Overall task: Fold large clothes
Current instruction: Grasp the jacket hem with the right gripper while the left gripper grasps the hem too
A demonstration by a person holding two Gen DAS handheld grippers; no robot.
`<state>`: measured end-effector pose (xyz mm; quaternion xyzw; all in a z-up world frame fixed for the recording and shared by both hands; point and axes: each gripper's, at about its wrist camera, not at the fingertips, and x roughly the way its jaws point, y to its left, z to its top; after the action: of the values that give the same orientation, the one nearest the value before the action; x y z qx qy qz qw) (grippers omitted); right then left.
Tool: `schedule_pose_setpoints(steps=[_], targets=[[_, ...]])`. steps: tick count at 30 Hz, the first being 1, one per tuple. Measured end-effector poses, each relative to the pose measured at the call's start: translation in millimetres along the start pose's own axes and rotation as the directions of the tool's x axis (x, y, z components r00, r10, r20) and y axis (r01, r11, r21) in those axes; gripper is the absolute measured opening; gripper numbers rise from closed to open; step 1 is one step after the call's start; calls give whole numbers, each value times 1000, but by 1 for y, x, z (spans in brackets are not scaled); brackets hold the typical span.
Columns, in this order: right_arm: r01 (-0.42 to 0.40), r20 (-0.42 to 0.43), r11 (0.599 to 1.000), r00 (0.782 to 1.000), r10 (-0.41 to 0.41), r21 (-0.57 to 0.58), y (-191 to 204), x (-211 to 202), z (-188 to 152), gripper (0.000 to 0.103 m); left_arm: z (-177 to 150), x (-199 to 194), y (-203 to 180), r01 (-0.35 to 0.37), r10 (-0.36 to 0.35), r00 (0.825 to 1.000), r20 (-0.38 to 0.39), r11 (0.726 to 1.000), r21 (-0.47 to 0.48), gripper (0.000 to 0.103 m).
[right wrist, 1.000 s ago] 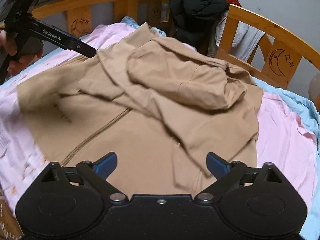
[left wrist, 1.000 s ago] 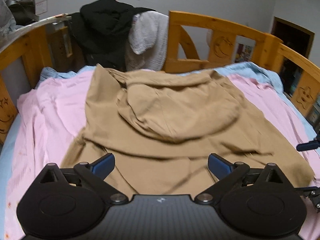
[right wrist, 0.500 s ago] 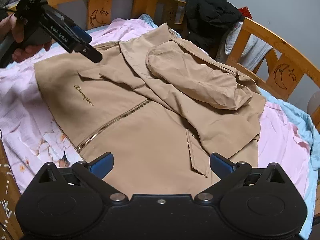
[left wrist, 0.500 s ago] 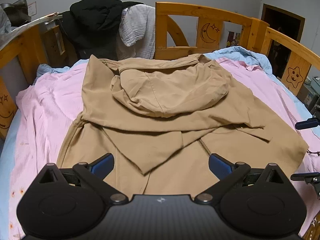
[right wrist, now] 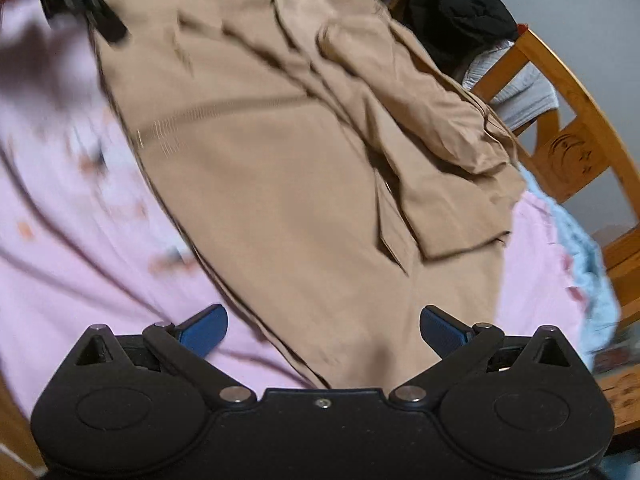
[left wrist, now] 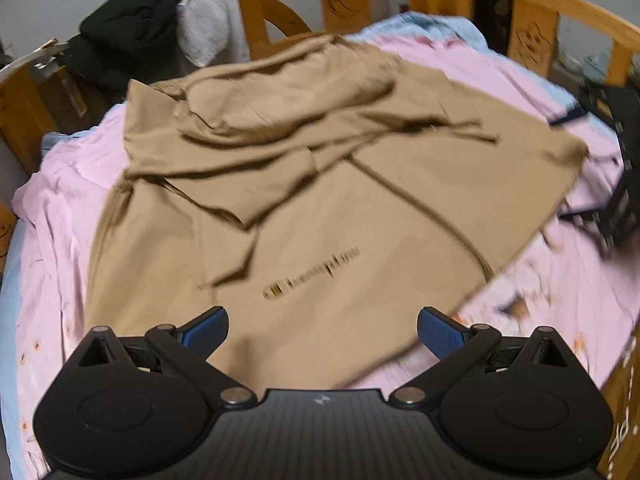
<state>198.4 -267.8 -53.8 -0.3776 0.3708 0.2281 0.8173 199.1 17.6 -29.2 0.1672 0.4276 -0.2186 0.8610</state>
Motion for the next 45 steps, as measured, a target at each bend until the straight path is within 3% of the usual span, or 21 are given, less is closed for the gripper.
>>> schedule_pose_setpoints(steps=[4,7,9,10,12,14,15,20,26,28,32,34,36,37,38,40,41,45], targets=[[54,36,998,998,-52,-42,2,1,-6,102,-6,0,-8,5,-5,1000,-5,1000,28,102],[72,61,996,996,-69,-50,8,4,-1,94,-5,0,-12,11,-11,1000,1,999,35,102],[46,87,998,995,-42,-43,10,1,4,70,-6,-1,-17,29,-30,1000,11,999,46,102],[30,91,999,996,-26,-43,11,-1,6,64,-6,-2,-20,39,-40,999,18,998,59,102],[-9,98,1000,995,11,-17,9,-4,10,33,-8,-5,-28,42,-46,998,36,993,107,102],[-56,98,998,994,52,30,4,-8,13,19,-9,-6,-36,29,-37,998,48,987,160,102],[-61,108,996,993,54,59,1,-12,16,17,-10,-5,-41,10,-21,998,54,982,186,102],[-131,167,934,983,79,332,-47,-34,39,13,-13,5,-52,-135,122,990,68,959,250,94],[-171,233,874,970,69,456,-82,-51,58,13,-13,9,-31,-320,313,947,70,910,262,66],[-167,242,877,968,61,450,-83,-54,60,13,-19,5,-17,-381,374,924,77,885,268,61],[-159,236,887,970,59,434,-79,-54,56,12,-33,-1,6,-417,422,906,43,868,269,56],[-150,228,895,972,57,419,-76,-54,54,12,-38,-4,15,-412,418,908,30,875,255,49],[-134,217,913,975,52,385,-70,-53,51,13,-37,-7,19,-390,393,919,34,889,241,23],[-124,208,923,977,49,363,-65,-51,49,13,-35,-6,20,-388,392,919,33,891,236,19],[-112,196,933,979,46,342,-59,-48,46,14,-33,-7,21,-389,391,920,33,896,214,7],[-88,160,953,986,43,289,-44,-40,37,18,-24,-10,33,-367,366,930,33,920,137,5],[-69,143,969,989,36,235,-34,-35,30,25,-20,-13,38,-361,359,932,38,927,104,4],[3,70,995,998,-10,98,-7,-17,2,35,-9,-24,48,-359,357,931,72,933,21,3]])
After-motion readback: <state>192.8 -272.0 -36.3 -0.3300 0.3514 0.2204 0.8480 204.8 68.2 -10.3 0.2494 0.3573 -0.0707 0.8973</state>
